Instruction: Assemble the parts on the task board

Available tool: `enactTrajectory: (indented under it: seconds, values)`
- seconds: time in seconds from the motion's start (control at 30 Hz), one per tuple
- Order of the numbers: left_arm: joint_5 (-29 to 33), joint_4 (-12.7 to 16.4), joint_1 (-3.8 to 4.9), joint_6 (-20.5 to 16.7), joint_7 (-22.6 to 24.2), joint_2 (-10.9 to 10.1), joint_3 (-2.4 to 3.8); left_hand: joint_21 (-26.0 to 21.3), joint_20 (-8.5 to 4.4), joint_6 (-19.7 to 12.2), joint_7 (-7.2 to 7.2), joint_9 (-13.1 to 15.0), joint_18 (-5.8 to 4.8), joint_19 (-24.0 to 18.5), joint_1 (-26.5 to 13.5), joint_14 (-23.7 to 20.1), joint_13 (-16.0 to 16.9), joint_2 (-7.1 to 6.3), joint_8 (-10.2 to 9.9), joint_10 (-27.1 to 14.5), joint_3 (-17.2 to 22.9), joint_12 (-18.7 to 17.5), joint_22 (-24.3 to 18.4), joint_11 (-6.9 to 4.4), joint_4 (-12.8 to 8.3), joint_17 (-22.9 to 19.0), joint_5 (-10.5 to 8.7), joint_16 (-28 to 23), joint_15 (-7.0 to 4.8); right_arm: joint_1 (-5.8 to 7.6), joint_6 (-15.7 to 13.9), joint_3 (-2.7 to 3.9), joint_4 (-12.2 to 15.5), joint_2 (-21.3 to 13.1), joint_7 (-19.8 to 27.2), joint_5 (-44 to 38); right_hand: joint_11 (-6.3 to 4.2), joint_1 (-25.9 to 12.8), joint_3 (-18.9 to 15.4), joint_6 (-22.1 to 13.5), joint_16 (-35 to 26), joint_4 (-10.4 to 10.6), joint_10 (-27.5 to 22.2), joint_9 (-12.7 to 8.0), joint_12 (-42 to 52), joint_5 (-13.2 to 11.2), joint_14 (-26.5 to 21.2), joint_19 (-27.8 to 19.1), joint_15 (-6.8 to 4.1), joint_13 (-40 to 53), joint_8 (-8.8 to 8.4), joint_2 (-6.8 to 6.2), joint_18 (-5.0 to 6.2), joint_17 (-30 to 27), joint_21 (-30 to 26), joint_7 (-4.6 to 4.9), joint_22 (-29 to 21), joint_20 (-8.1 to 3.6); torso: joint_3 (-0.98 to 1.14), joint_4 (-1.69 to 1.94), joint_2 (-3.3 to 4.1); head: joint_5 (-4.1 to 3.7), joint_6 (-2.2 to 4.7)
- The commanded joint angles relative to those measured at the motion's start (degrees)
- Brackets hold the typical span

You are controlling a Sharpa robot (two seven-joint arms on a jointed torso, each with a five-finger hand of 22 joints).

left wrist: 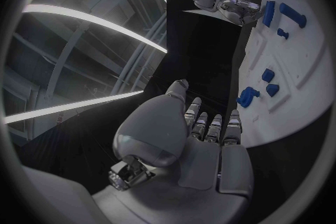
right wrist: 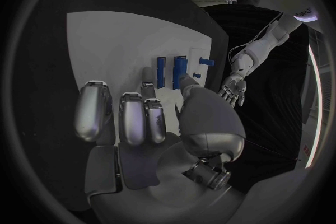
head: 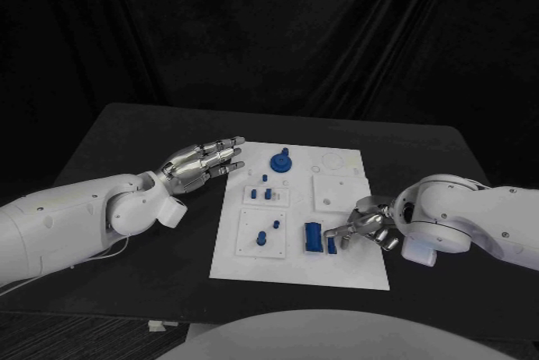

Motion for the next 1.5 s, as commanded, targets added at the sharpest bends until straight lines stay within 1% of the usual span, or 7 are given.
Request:
enactTrajectory:
  seconds: [0.03,0.53,0.67,0.77,0.97,1.23,1.5]
  values:
    - [0.1,0.2,-0.11,0.5,0.9,-0.2,0.05,0.1,0.34,0.0,0.42,0.1,0.67,0.3,-0.2,-0.1,0.1,0.06,0.2,0.0,0.1,0.2,0.0,0.39,-0.4,0.0,0.3,0.2,0.4,0.85,-3.0,0.02,1.4,-2.0,0.7,-1.0,0.14,-2.4,-2.0,-0.2,-0.2,4.0,6.0,-0.1,0.1,0.7,3.5,-0.1,0.41,15.1,0.1,0.76,0.46,0.6,-0.6,0.05,9.6,0.39,0.0,-0.01,-0.01,0.21,-0.01]
    - [0.1,2.6,-0.13,-5.6,10.0,-2.0,0.04,-0.1,-1.74,3.0,0.57,0.3,1.1,-0.3,-2.8,-0.3,0.3,-4.6,1.9,0.5,-6.0,1.8,-1.2,0.54,7.4,-0.1,-19.66,0.0,-2.54,10.34,-32.9,0.01,0.2,-2.9,50.3,21.8,-0.39,-4.5,-16.2,2.0,-34.2,4.8,-11.1,4.3,-23.5,7.9,-8.3,-15.2,0.51,-6.8,4.9,10.88,6.5,-41.4,-41.9,-0.63,-6.0,0.67,0.05,0.08,-0.34,-0.45,-0.01]
    - [0.0,2.8,-0.16,-9.3,14.2,-2.0,0.04,-0.8,-4.58,3.3,-0.49,0.3,1.09,-1.9,-4.6,-0.5,0.5,-6.32,2.1,0.6,-7.0,3.1,-3.1,-0.54,10.9,-0.2,-23.1,-0.2,-5.34,8.17,-32.3,0.0,-3.0,-1.4,59.9,25.7,11.19,0.6,-18.9,-9.3,-61.3,4.5,-45.5,-2.8,-62.2,5.5,-33.0,-35.2,12.84,-36.0,-2.96,10.84,2.86,-56.0,-63.3,7.6,-21.6,8.73,0.02,-0.08,-0.72,-0.26,-0.01]
    - [-2.3,3.1,-0.17,-13.6,17.7,-1.9,0.03,-0.8,-5.6,4.2,-1.18,0.4,0.96,-2.1,-6.2,-0.5,0.7,-6.18,2.3,1.1,-7.0,4.7,-3.4,-1.23,11.0,-0.2,-24.46,-0.2,-6.04,6.02,-30.7,0.0,-4.8,-0.7,64.5,26.8,13.36,2.6,-19.1,-27.2,-72.3,4.1,-62.8,-9.8,-73.6,3.8,-52.5,-56.2,19.1,-45.0,-10.53,9.75,0.4,-62.5,-69.5,-1.87,-36.6,13.76,0.04,-0.42,-1.07,0.22,-0.01]
    - [-6.0,3.5,-0.18,-17.8,20.8,-2.1,0.03,-1.5,-7.73,1.1,-3.72,-0.2,0.67,-3.4,-8.8,-0.5,0.5,-6.34,-0.2,0.7,-6.8,4.5,-5.7,-3.99,11.0,-0.2,-25.57,-0.2,-7.91,1.94,-29.1,0.0,-8.6,1.3,72.9,27.2,3.54,6.1,-15.9,-42.4,-78.7,4.7,-78.8,-16.5,-80.8,4.7,-76.5,-81.5,14.48,-59.7,-11.62,8.39,0.06,-70.0,-71.2,-12.98,-66.2,15.28,0.1,-0.49,-1.48,0.49,-0.01]
    - [-7.1,3.2,-0.2,-18.7,21.5,-1.9,0.03,-1.7,-7.82,-0.2,-4.45,-0.3,0.72,-3.5,-8.7,-0.5,0.4,-6.18,-1.7,0.0,-6.2,3.6,-6.2,-4.7,10.9,-0.2,-24.0,-0.2,-8.21,0.45,-26.6,0.0,-10.5,2.7,75.0,27.1,3.87,6.8,-16.1,-42.8,-78.1,4.7,-80.6,-18.7,-80.1,4.7,-80.1,-82.8,14.1,-64.9,-10.58,8.88,1.68,-71.9,-71.4,-11.25,-69.4,14.3,0.19,-0.48,-1.71,0.26,-0.01]
    - [-4.3,3.9,-0.54,-19.8,11.4,-1.7,0.87,-1.7,-11.25,-9.4,-2.46,-2.6,-3.48,-3.5,-40.8,-0.5,-1.0,-10.13,-5.4,-0.7,0.9,-0.4,-6.2,-0.34,3.4,-0.2,-30.68,-0.2,-5.43,-0.77,-30.9,1.95,-10.7,4.6,69.4,29.5,0.7,-38.5,-2.8,-57.7,-82.8,-12.1,-84.0,-24.5,-89.9,-4.5,-84.0,-83.9,4.74,-74.9,-15.57,3.39,-3.61,-74.9,-72.0,-3.67,-74.9,-1.54,0.59,-1.0,-1.98,0.55,1.63]
